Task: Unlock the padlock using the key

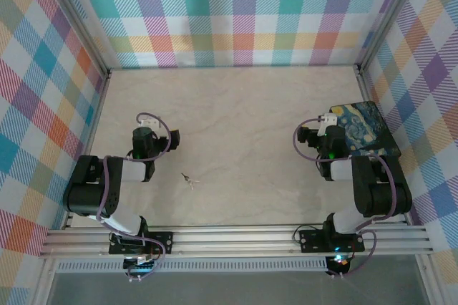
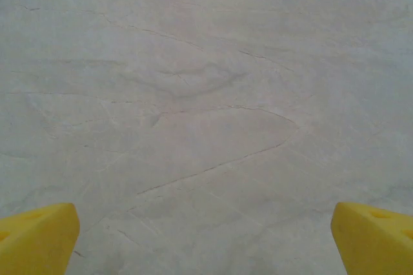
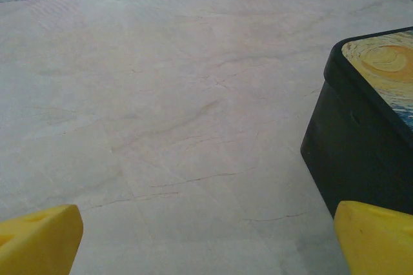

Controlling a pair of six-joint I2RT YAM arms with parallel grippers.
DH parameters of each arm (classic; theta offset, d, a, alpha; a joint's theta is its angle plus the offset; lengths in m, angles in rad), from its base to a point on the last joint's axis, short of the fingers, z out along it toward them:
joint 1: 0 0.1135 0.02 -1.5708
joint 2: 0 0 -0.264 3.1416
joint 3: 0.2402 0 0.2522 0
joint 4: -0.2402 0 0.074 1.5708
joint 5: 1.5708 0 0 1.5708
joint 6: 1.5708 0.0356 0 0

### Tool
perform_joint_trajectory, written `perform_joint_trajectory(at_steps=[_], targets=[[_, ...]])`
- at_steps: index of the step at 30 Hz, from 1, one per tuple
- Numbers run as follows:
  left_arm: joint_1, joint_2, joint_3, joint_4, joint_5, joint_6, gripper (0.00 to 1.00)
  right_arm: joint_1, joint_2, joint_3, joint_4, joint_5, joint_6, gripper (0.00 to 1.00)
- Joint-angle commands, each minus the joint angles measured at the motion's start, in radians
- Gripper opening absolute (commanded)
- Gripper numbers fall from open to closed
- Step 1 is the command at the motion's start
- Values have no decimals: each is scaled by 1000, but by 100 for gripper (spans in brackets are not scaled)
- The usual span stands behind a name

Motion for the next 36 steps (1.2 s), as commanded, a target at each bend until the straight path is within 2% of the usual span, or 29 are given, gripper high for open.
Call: perform_joint_trajectory(at_steps=[1,28,30,31,36], targets=[[11,-2,1,33,17,8,100,-1,-9,-5,38,16,6,100],[13,1,10,19,7,-3,100,-1,-10,1,34,-4,-2,100],[29,-15,12,6,25,-15,100,-1,-39,44,-67,-82,-34,100],[32,-35,25,-37,20,-19,100,3,-71,59,-114,-74,-38,100],[19,-158,196,-386,-130,-70,100,4,-271,246,-594,-73,34,100]])
